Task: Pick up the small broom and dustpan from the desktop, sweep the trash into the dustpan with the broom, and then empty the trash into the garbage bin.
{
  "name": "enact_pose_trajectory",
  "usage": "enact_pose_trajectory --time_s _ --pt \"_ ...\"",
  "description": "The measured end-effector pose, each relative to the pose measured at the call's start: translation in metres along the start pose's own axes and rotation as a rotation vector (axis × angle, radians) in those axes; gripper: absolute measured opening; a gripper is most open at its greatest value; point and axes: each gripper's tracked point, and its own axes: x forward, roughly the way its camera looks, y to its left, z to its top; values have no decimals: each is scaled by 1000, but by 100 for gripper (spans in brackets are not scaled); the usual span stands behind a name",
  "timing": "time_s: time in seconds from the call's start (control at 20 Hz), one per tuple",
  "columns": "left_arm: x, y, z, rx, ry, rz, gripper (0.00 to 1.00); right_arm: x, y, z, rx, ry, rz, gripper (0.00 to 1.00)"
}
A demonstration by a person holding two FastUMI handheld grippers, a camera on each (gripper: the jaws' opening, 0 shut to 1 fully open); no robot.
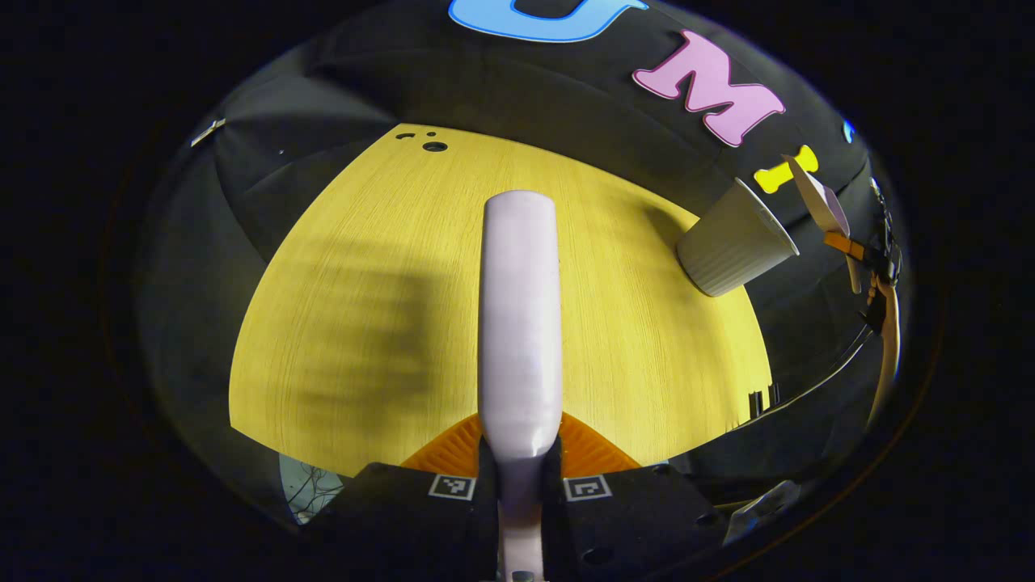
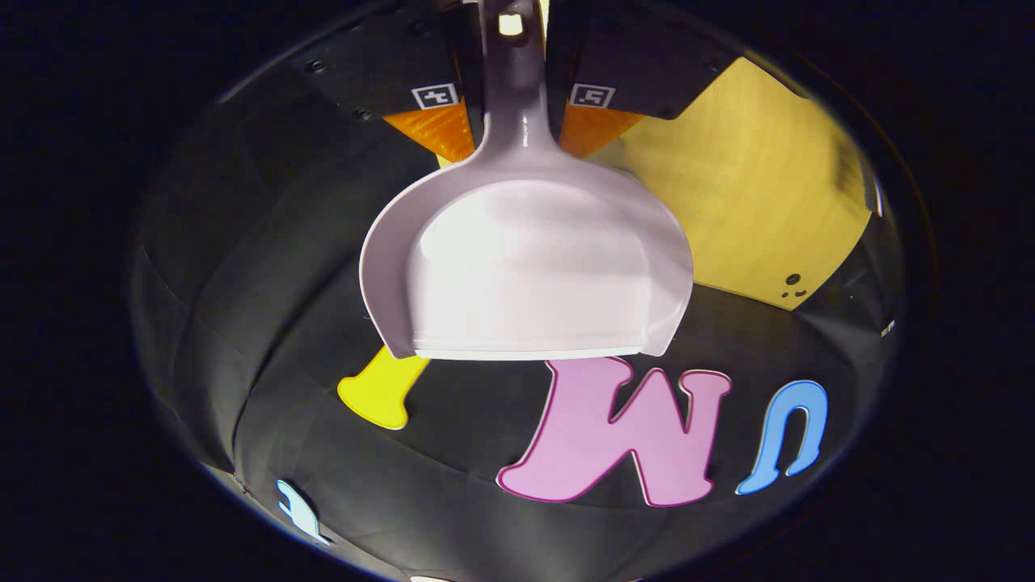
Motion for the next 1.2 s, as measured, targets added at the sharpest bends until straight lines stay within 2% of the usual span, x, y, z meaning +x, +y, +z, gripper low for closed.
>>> enact_pose_trajectory --time_s 0.1,0.15,0.35,0.5,0.65,0.7,0.75,0.9,0.95,1.0,1.1,1.15,1.2 --pt "4 -4 -1 33 -10 10 24 -17 23 -6 6 1 64 32" --pt "7 -7 -1 49 -18 15 25 -26 38 -13 6 12 101 35" --pt "24 -23 -1 57 -19 -10 25 -57 108 -46 86 77 259 35" --pt "40 -19 0 97 -16 33 25 -66 148 -74 70 128 326 32" --pt "54 -16 1 112 -3 77 25 -70 189 -111 65 200 404 38" --pt "59 -14 0 116 2 92 25 -70 202 -123 67 224 427 35" --pt "64 -10 0 120 8 112 25 -70 215 -136 62 248 444 32" --pt "78 -1 -1 137 30 161 25 -63 249 -186 30 333 486 35" --pt "82 1 -2 142 40 181 25 -57 255 -201 14 362 492 32" --pt "85 4 -2 150 50 204 25 -51 262 -216 0 392 494 35" --pt "92 7 -2 164 64 243 25 -36 269 -243 -13 449 498 32" --pt "94 6 -3 162 70 248 26 -29 271 -256 -19 477 497 35" --pt "97 8 -4 158 84 255 27 -25 274 -265 -29 499 492 32"
